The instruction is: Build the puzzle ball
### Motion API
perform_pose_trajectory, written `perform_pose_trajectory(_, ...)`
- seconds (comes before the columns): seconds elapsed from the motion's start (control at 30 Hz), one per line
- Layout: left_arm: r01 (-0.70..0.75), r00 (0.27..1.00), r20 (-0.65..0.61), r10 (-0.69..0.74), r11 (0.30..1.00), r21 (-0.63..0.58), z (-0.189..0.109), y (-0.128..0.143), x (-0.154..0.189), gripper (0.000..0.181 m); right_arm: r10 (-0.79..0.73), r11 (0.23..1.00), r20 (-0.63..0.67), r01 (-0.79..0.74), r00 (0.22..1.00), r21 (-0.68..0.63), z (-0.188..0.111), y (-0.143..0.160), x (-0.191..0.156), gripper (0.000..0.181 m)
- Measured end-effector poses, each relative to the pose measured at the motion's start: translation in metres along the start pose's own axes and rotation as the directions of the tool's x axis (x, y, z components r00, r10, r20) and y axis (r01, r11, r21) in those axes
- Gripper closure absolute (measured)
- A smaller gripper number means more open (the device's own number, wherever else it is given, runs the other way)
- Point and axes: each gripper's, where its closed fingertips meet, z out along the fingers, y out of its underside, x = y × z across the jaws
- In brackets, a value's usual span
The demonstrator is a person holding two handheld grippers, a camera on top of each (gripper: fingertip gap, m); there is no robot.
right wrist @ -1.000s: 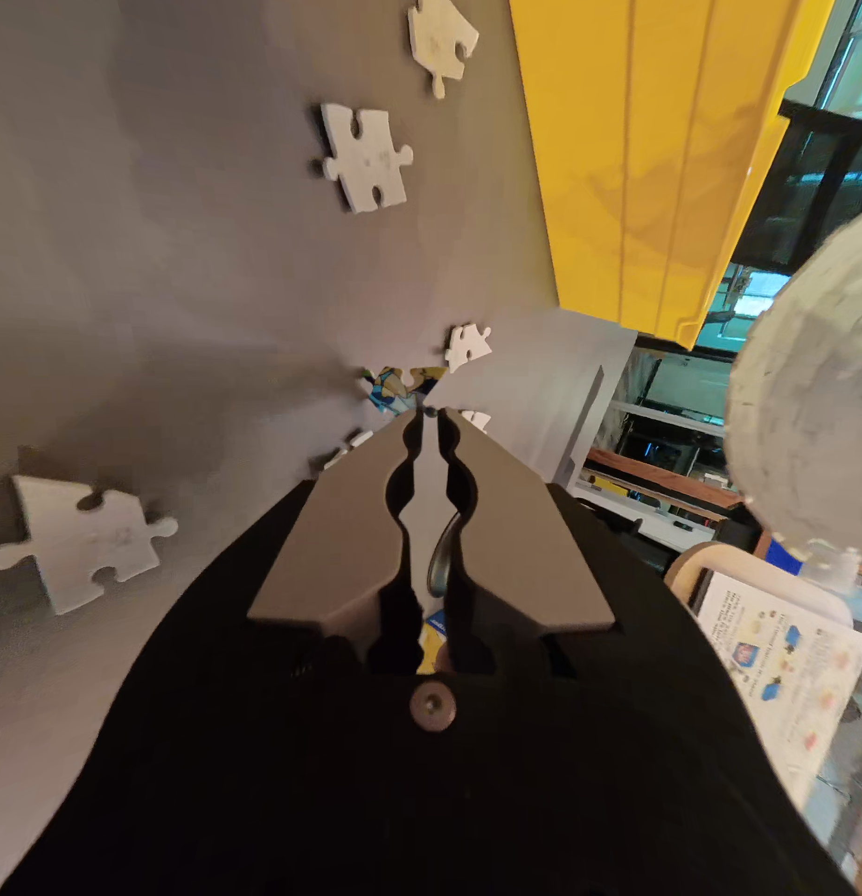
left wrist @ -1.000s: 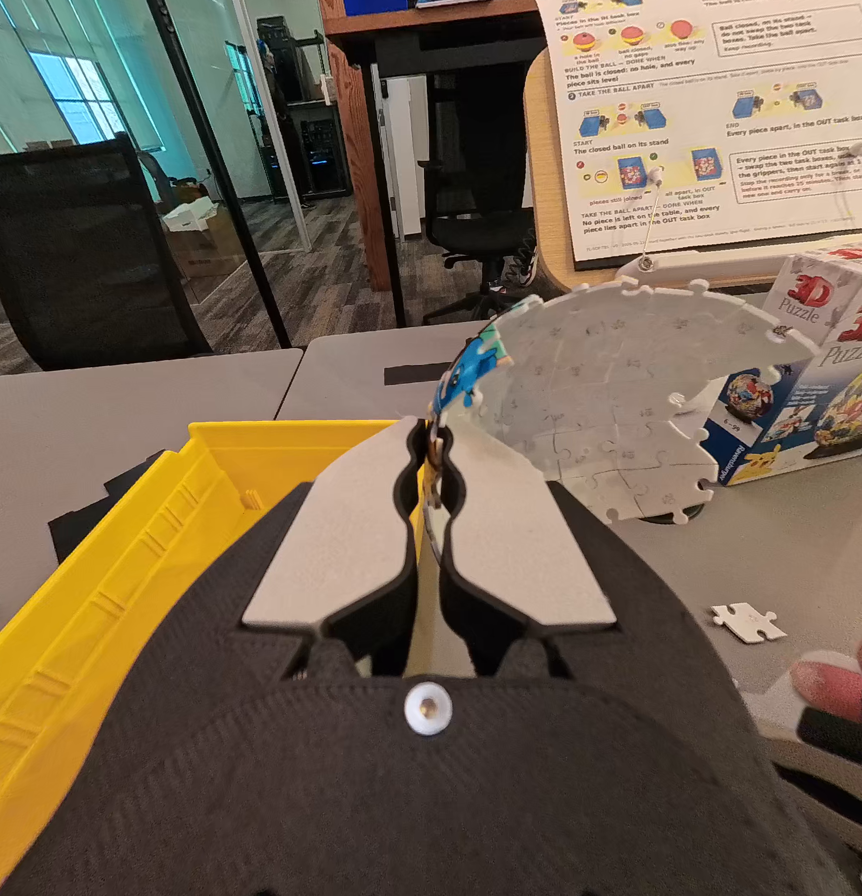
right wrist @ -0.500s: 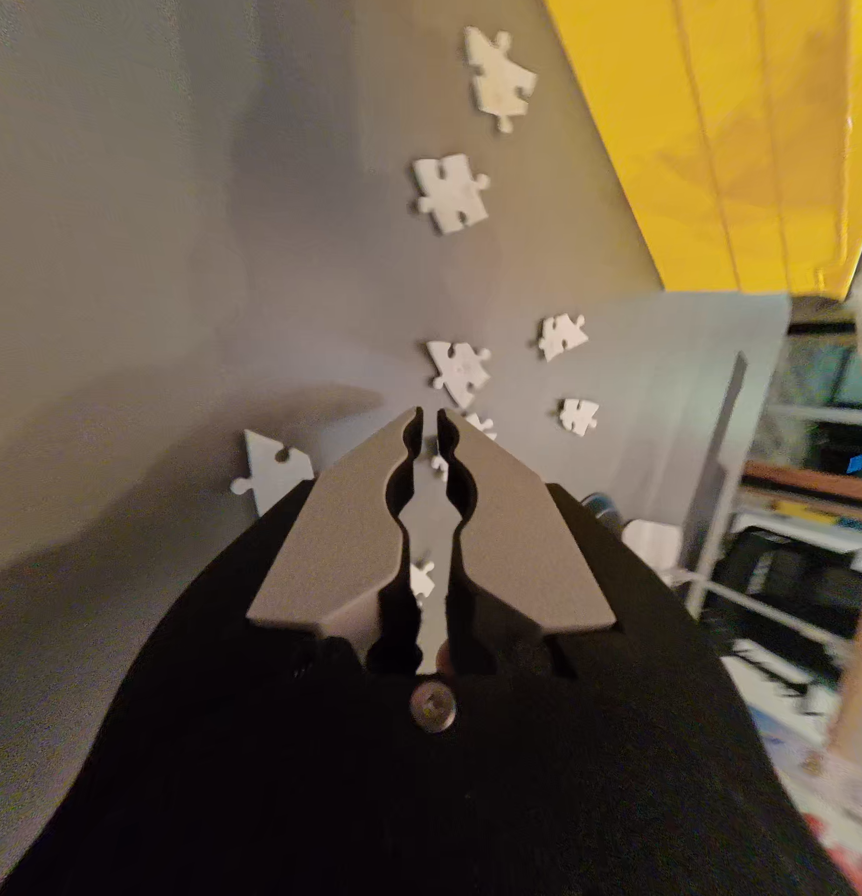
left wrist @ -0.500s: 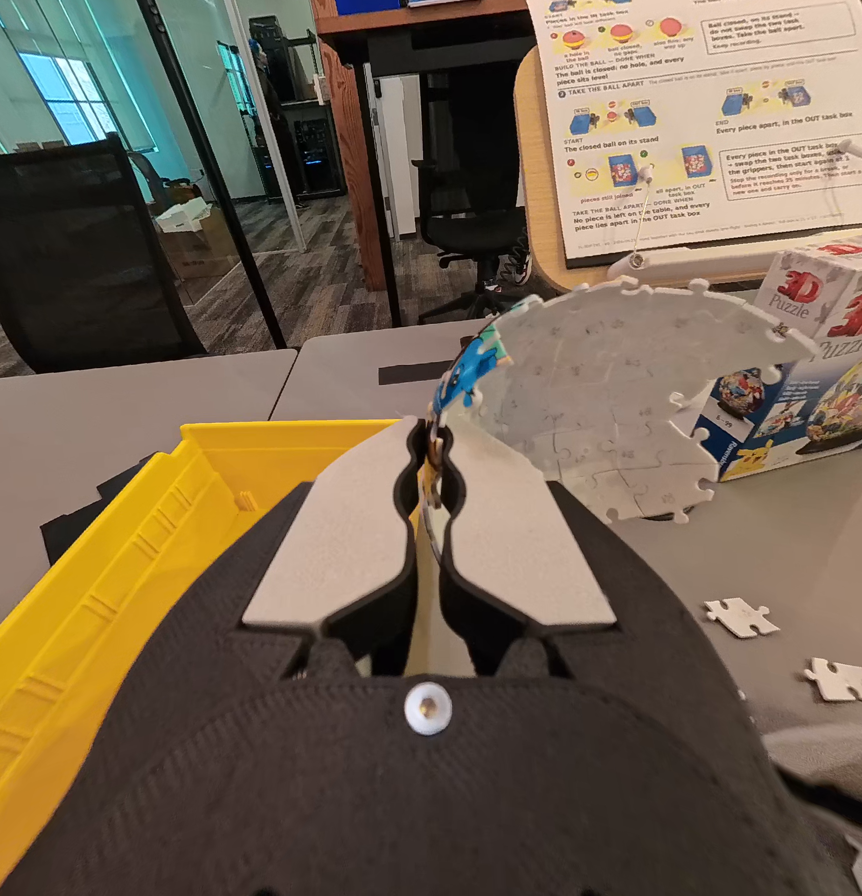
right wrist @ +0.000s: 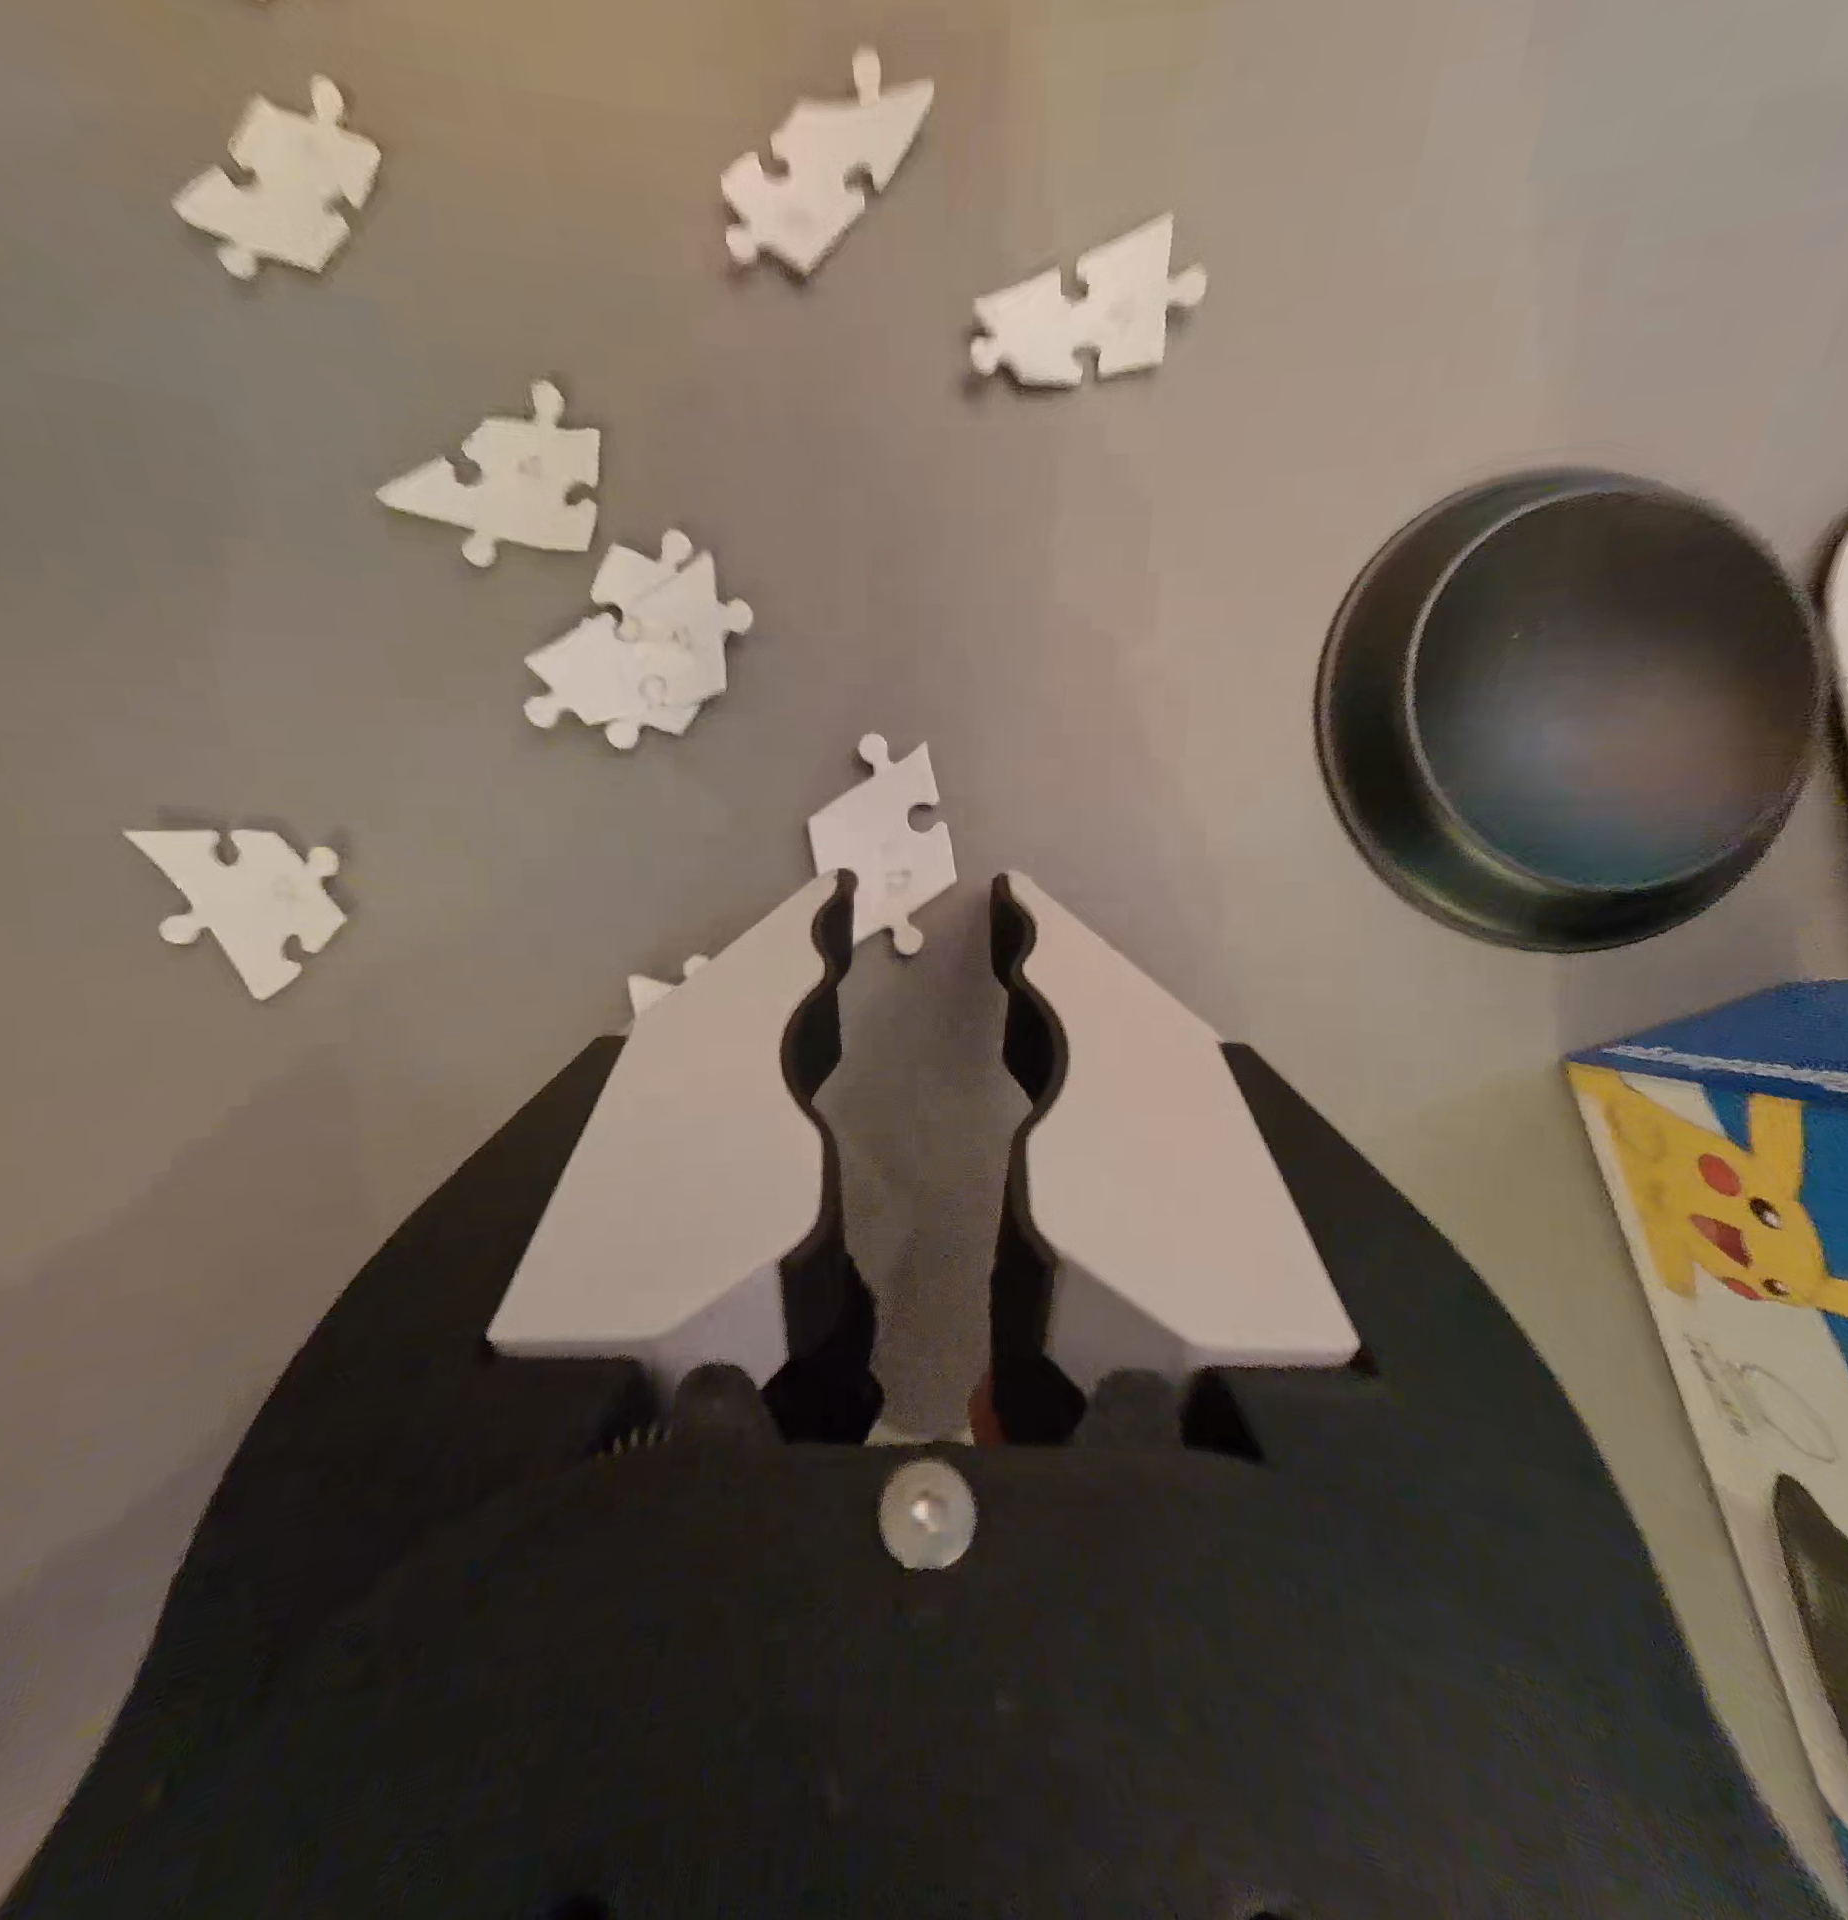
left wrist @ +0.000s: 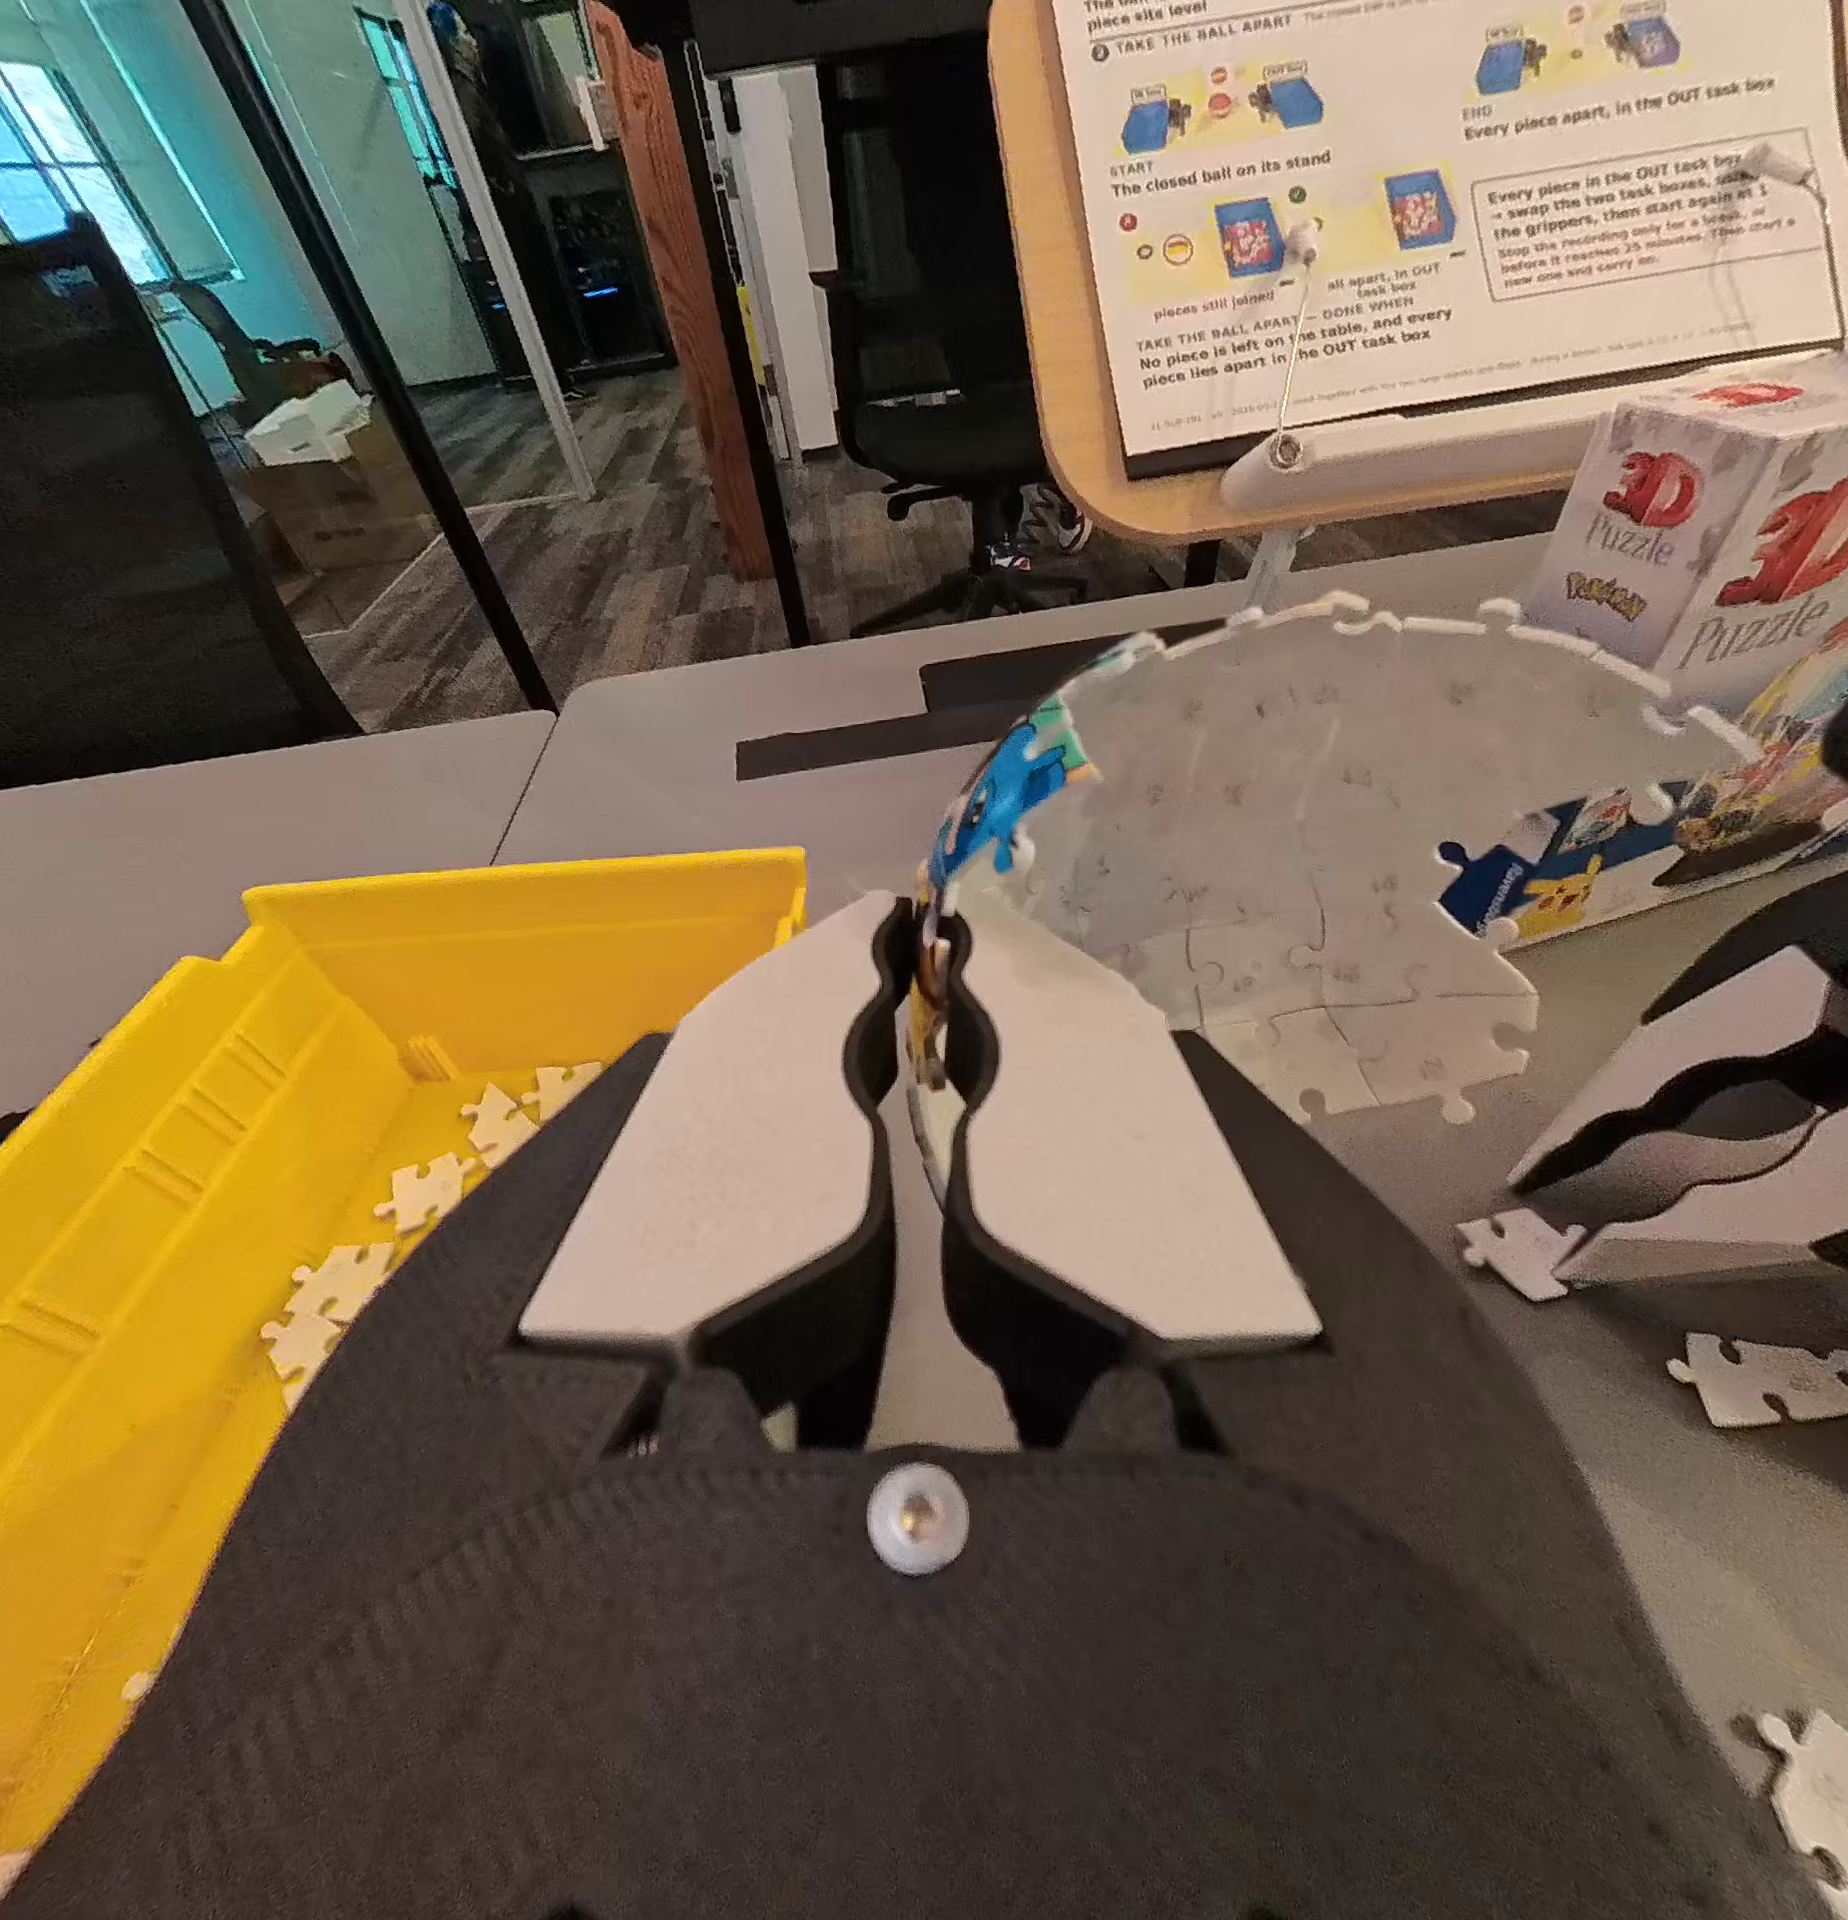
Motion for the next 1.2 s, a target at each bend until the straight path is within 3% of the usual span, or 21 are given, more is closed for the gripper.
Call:
perform_pose_trajectory(0.37,0.003,1.000,-0.020,-0.003,1.000,-0.027,0.007,0.013,0.008,0.178,0.082,0.995,0.051,-0.084,0.995,0.044,-0.002,0.001,-0.003,0.181)
perform_pose_trajectory(0.63,-0.003,0.999,-0.040,0.001,0.999,-0.038,0.010,0.017,0.018,0.178,0.126,0.989,0.065,-0.131,0.990,0.073,-0.019,0.010,-0.010,0.181)
perform_pose_trajectory(0.83,-0.007,0.999,-0.041,0.006,0.999,-0.035,0.010,0.015,0.019,0.178,0.083,0.992,0.067,-0.076,0.994,-0.097,-0.021,0.037,-0.032,0.166)
perform_pose_trajectory(1.2,-0.006,0.999,-0.046,0.005,0.999,-0.033,0.011,0.014,0.020,0.178,0.074,0.997,0.035,-0.073,0.997,-0.036,-0.015,0.028,-0.050,0.181)
